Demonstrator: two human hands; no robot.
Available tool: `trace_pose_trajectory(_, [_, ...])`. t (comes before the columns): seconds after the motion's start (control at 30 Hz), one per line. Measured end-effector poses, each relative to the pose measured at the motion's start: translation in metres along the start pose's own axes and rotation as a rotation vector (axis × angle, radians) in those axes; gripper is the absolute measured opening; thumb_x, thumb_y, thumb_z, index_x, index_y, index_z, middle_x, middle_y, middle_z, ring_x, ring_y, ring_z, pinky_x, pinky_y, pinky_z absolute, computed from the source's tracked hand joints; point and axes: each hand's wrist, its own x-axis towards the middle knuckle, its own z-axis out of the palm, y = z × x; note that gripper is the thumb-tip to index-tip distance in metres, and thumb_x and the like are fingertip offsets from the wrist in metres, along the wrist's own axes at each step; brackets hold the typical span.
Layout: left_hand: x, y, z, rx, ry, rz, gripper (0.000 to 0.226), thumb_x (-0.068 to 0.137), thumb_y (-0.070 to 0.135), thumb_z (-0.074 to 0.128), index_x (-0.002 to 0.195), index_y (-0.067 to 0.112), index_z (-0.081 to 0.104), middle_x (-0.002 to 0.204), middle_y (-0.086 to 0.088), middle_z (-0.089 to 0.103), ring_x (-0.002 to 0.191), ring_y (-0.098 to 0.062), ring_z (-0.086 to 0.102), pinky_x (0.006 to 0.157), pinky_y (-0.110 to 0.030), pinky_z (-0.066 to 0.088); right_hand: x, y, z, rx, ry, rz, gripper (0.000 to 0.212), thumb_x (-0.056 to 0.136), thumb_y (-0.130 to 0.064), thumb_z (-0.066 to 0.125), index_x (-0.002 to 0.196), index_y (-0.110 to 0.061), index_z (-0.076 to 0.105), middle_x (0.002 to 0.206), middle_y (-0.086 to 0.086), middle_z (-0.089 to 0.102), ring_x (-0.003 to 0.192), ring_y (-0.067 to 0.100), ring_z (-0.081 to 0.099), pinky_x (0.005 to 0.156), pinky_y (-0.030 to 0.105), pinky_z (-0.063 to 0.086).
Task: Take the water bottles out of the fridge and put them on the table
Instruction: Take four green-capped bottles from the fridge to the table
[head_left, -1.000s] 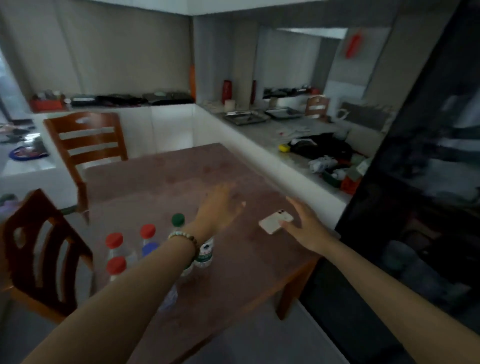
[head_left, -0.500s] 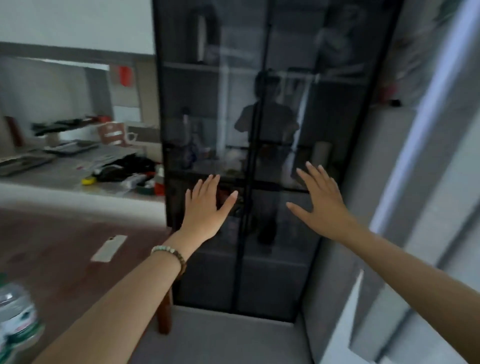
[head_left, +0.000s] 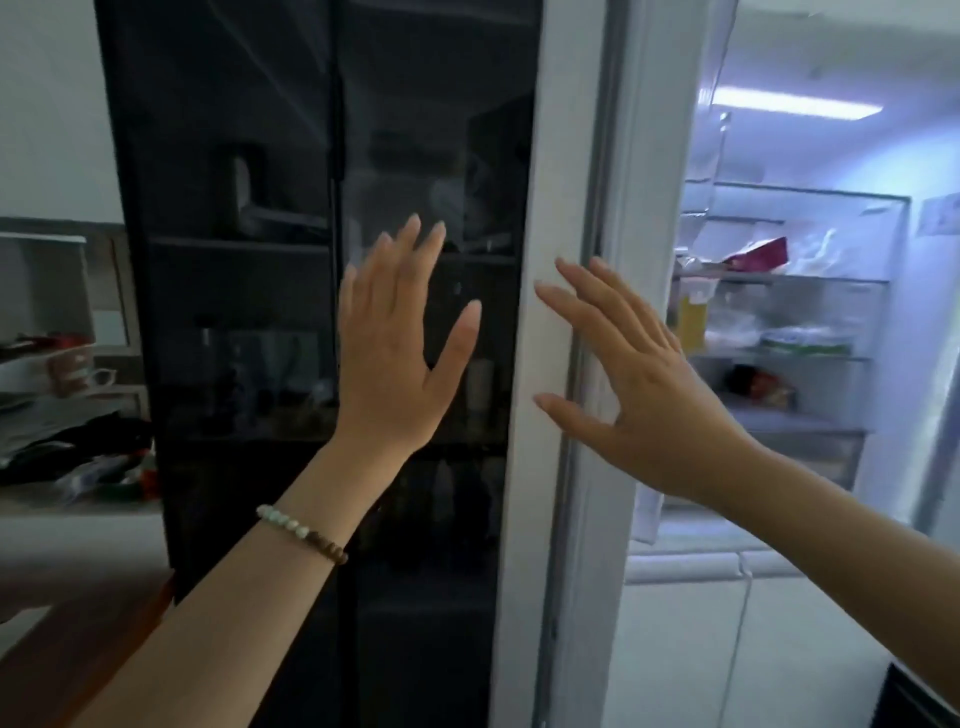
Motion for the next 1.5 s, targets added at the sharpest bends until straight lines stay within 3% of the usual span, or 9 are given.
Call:
trace_pose_trajectory(0.13, [0.025, 0.081, 0.020, -0.020, 0.111, 0.119, 0.057, 0.096, 0.043, 0.033, 0.142, 0.010, 0.036, 0.151, -0.011, 0.033, 0.142, -0.028, 0.025, 0.113, -0.054, 0.021, -0.020, 0.067, -0.063, -0.079, 0.123, -0.005, 0.070, 0.086, -0.052, 0.045, 0.147, -0.031, 0.018, 0.159, -0.006, 0.009, 0.147, 0.015, 0.001, 0.119, 0.043, 0.008])
trace_pose_trajectory(0.23, [0.034, 0.140, 0.063, 0.037, 0.081, 0.222, 0.055, 0.094, 0.041, 0.039, 0.142, 0.014, 0.038, 0.150, -0.008, 0.035, 0.142, -0.026, 0.026, 0.116, -0.049, 0.016, -0.040, 0.124, -0.100, -0.112, 0.146, 0.077, 0.070, 0.087, -0.052, 0.048, 0.147, -0.031, 0.019, 0.159, -0.007, 0.007, 0.147, 0.015, 0.001, 0.117, 0.032, -0.002])
trace_pose_trajectory(0.4, [0.047, 0.218, 0.153, 0.038, -0.062, 0.248, 0.057, 0.095, 0.046, 0.034, 0.145, 0.019, 0.033, 0.153, -0.004, 0.031, 0.143, -0.024, 0.021, 0.118, -0.043, 0.009, -0.092, 0.206, -0.141, -0.154, 0.089, 0.221, 0.077, 0.081, -0.059, 0.041, 0.148, -0.030, 0.018, 0.160, -0.005, 0.006, 0.147, 0.018, 0.001, 0.119, 0.044, 0.009])
trace_pose_trajectory(0.63, [0.028, 0.287, 0.305, -0.046, -0.272, 0.193, 0.061, 0.093, 0.051, 0.031, 0.145, 0.021, 0.032, 0.153, -0.006, 0.029, 0.143, -0.026, 0.021, 0.118, -0.045, 0.006, -0.184, 0.316, -0.174, -0.215, 0.075, 0.450, 0.074, 0.086, -0.044, 0.057, 0.147, -0.030, 0.018, 0.160, -0.008, 0.004, 0.147, 0.016, 0.000, 0.112, 0.031, 0.002])
trace_pose_trajectory(0.83, [0.020, 0.339, 0.441, -0.131, -0.491, 0.193, 0.064, 0.093, 0.055, 0.030, 0.149, 0.026, 0.017, 0.158, -0.003, 0.015, 0.146, -0.024, 0.009, 0.118, -0.044, -0.001, -0.257, 0.421, -0.190, -0.322, -0.006, 0.646, 0.074, 0.087, -0.044, 0.057, 0.147, -0.029, 0.018, 0.159, -0.003, 0.008, 0.147, 0.020, 0.004, 0.116, 0.040, 0.007])
trace_pose_trajectory(1.07, [0.039, 0.387, 0.611, -0.191, -0.821, 0.272, 0.067, 0.090, 0.064, 0.029, 0.145, 0.025, 0.027, 0.151, -0.003, 0.034, 0.139, -0.024, 0.028, 0.114, -0.043, 0.020, -0.311, 0.566, -0.197, -0.369, -0.303, 0.971, 0.082, 0.083, -0.056, 0.055, 0.148, -0.027, 0.015, 0.159, -0.002, 0.011, 0.146, 0.018, 0.008, 0.117, 0.039, 0.011])
trace_pose_trajectory(1.23, [0.046, 0.438, 0.695, -0.330, -0.869, 0.313, 0.067, 0.091, 0.063, 0.029, 0.143, 0.021, 0.032, 0.148, -0.004, 0.039, 0.136, -0.024, 0.033, 0.110, -0.039, 0.026, -0.347, 0.635, -0.218, -0.382, -0.258, 1.140, 0.079, 0.082, -0.053, 0.060, 0.146, -0.027, 0.023, 0.157, -0.002, 0.019, 0.144, 0.020, 0.017, 0.115, 0.038, 0.016])
trace_pose_trajectory(1.37, [0.052, 0.488, 0.747, -0.369, -0.943, 0.304, 0.065, 0.091, 0.063, 0.028, 0.142, 0.023, 0.034, 0.146, -0.003, 0.040, 0.133, -0.025, 0.037, 0.105, -0.041, 0.032, -0.373, 0.680, -0.244, -0.346, -0.222, 1.167, 0.073, 0.084, -0.046, 0.062, 0.144, -0.024, 0.027, 0.152, 0.000, 0.029, 0.137, 0.022, 0.029, 0.111, 0.039, 0.025])
trace_pose_trajectory(1.5, [0.059, 0.539, 0.787, -0.418, -0.975, 0.255, 0.065, 0.091, 0.064, 0.028, 0.142, 0.023, 0.035, 0.147, -0.002, 0.040, 0.133, -0.023, 0.037, 0.103, -0.042, 0.035, -0.393, 0.724, -0.273, -0.340, -0.188, 1.155, 0.073, 0.085, -0.042, 0.061, 0.145, -0.022, 0.025, 0.155, 0.002, 0.024, 0.141, 0.021, 0.025, 0.111, 0.033, 0.021])
